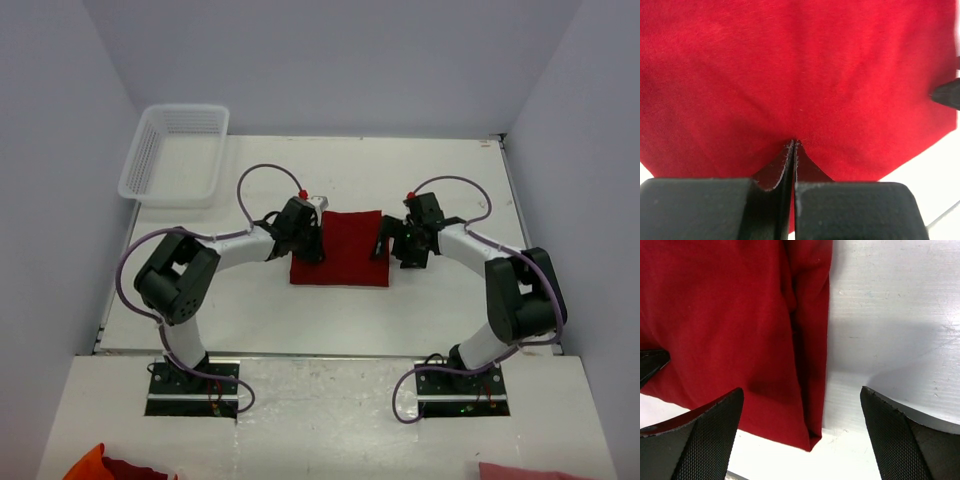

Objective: Fold and stack the t-shirts
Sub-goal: Put the neatly folded tshirt into the corner of the board with the right arm

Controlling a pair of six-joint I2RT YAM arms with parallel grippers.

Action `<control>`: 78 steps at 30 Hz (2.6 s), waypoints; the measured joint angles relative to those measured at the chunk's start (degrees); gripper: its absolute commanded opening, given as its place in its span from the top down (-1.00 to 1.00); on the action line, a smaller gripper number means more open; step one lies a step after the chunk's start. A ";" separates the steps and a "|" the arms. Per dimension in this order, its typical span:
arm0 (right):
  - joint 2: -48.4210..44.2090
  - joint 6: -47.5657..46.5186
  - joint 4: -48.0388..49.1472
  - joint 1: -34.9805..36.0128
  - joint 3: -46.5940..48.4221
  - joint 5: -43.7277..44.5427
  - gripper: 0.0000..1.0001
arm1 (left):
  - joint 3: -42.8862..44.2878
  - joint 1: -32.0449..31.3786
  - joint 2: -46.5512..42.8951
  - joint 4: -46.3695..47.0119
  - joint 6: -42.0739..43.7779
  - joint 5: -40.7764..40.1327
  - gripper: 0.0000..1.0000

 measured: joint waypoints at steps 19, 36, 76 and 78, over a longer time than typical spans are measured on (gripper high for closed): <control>5.22 0.90 2.82 -1.92 3.21 -3.89 -0.98 | 1.07 1.36 2.21 -1.18 0.68 -2.12 1.00; 5.53 4.52 12.57 -4.13 -0.57 -12.26 -0.98 | 1.07 4.81 2.38 -1.14 1.05 -1.97 1.00; 11.30 16.87 18.69 3.02 2.01 -10.23 -0.30 | -1.25 2.51 0.81 0.17 1.07 -0.63 1.00; 11.58 16.90 18.36 2.97 2.14 -10.10 -0.23 | -1.38 2.51 0.70 0.24 1.07 -0.57 1.00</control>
